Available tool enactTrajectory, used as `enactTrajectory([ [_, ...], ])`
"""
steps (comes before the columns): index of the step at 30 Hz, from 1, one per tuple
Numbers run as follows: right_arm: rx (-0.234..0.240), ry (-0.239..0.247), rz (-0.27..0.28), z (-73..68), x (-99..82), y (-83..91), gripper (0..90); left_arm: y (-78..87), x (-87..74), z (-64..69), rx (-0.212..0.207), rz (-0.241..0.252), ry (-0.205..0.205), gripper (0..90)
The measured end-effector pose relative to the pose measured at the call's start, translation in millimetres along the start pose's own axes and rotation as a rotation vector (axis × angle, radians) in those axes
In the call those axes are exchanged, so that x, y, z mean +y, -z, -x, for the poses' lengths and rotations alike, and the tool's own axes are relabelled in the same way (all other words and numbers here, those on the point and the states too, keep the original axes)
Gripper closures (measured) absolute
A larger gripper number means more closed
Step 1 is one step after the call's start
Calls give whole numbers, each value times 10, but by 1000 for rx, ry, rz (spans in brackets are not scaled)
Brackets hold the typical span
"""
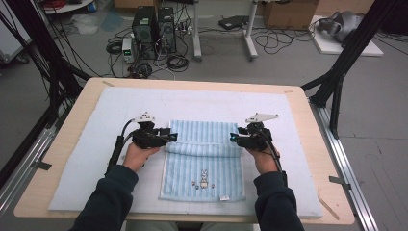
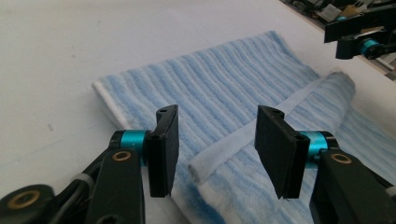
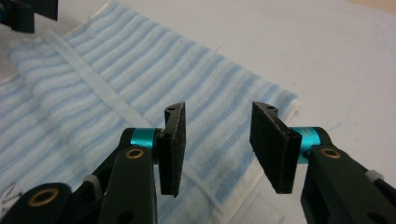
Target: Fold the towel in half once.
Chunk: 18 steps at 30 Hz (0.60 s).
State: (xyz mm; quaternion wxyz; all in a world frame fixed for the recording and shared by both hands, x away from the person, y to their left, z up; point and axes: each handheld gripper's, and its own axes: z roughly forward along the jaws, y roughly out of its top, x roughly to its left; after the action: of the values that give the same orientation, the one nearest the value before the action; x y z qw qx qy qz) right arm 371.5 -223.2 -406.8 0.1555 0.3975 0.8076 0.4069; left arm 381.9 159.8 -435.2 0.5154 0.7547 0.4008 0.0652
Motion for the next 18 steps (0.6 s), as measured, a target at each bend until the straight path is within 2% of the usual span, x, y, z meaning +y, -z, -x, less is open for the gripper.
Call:
enactTrajectory([
  [6,11,-8,-5,-18,-104,17,559,-12,-79,-55,35,-50,6,578],
  [8,16,-20,-8,-2,-141,26,584,-34,-96,-44,33,-68,-14,644],
  [11,23,-33,-6,21,-175,49,598,-42,-113,-10,20,-84,-54,825],
  [18,57,-49,-51,59,-263,56,594,12,-115,55,19,-72,-81,852],
])
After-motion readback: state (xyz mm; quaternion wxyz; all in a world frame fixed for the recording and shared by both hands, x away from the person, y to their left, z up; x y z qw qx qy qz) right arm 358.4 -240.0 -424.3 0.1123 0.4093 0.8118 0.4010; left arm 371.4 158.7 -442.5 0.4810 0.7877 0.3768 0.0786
